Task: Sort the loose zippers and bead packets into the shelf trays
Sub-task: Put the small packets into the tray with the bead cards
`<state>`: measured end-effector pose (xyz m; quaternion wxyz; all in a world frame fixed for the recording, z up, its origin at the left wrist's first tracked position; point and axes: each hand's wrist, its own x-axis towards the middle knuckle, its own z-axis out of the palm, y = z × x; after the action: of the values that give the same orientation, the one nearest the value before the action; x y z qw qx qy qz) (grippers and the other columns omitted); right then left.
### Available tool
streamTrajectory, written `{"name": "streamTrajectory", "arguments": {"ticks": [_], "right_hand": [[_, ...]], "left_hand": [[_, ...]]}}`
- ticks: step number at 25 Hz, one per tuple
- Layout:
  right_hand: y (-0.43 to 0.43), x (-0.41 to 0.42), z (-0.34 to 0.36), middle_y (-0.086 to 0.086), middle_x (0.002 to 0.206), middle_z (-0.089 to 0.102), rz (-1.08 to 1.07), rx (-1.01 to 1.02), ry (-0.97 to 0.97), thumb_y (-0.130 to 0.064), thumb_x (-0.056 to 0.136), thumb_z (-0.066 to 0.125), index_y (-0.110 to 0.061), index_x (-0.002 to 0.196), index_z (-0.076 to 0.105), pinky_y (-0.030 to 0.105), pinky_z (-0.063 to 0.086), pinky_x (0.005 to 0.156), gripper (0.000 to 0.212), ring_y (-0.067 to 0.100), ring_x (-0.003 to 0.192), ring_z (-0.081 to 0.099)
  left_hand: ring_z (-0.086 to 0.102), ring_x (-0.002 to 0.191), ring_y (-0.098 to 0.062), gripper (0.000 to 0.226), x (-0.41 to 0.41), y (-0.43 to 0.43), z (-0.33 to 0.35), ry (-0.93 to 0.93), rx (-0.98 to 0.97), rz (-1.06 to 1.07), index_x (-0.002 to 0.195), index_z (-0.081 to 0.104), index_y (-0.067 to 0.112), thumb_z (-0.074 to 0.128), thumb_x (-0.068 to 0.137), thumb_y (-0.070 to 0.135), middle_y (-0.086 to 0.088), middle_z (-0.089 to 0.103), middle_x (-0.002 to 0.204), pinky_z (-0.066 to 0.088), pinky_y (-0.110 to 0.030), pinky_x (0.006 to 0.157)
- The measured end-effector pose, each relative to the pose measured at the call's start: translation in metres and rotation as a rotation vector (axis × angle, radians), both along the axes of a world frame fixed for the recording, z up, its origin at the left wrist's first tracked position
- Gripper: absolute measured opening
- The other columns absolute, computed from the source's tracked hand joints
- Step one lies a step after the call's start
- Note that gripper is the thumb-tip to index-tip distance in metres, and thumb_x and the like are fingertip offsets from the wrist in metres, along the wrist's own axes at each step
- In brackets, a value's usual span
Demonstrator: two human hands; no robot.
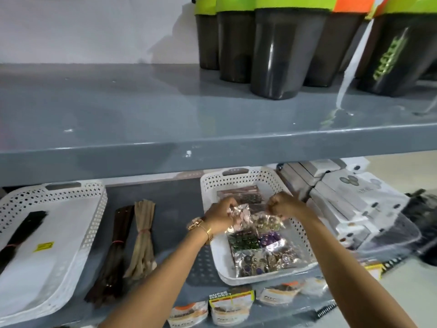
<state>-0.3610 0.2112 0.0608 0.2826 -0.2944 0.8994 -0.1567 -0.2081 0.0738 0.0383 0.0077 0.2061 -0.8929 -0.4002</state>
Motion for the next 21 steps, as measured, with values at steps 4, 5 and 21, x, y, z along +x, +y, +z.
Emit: {"name": "streamTrajectory", "arguments": {"ticks": [4,5,21], "right_hand": [[0.018,0.010,-0.021,-0.003,0.072,0.060,-0.023,-0.040,-0.014,-0.012,0.083,0.067,-0.015,0.072,0.059,0.014,0.041,0.053,0.015,0.014,0.071,0.058],[0.021,0.012,-0.026,-0.004,0.068,0.056,-0.028,-0.055,0.017,-0.011,0.085,0.064,-0.016,0.067,0.054,0.012,0.038,0.050,0.022,0.014,0.069,0.056],[-0.076,0.187,0.010,0.014,0.107,0.064,0.271,-0.547,0.399,-0.023,0.095,0.045,-0.010,0.101,0.064,0.037,0.051,0.083,0.023,0.030,0.097,0.062]], "left_hand": [[0.056,0.111,-0.027,0.032,-0.013,0.025,-0.019,-0.207,-0.174,-0.067,0.116,0.056,0.012,0.061,0.086,0.004,-0.010,0.055,0.126,0.044,-0.028,0.079],[0.057,0.109,-0.027,0.029,-0.013,0.028,-0.021,-0.223,-0.254,-0.061,0.114,0.060,0.011,0.062,0.086,0.006,-0.011,0.057,0.124,0.046,-0.029,0.081],[0.064,0.089,-0.039,0.037,0.147,-0.039,-0.011,-0.135,-0.703,0.765,0.111,0.060,0.011,0.070,0.076,0.020,-0.017,0.065,0.104,0.057,-0.043,0.064]]}}
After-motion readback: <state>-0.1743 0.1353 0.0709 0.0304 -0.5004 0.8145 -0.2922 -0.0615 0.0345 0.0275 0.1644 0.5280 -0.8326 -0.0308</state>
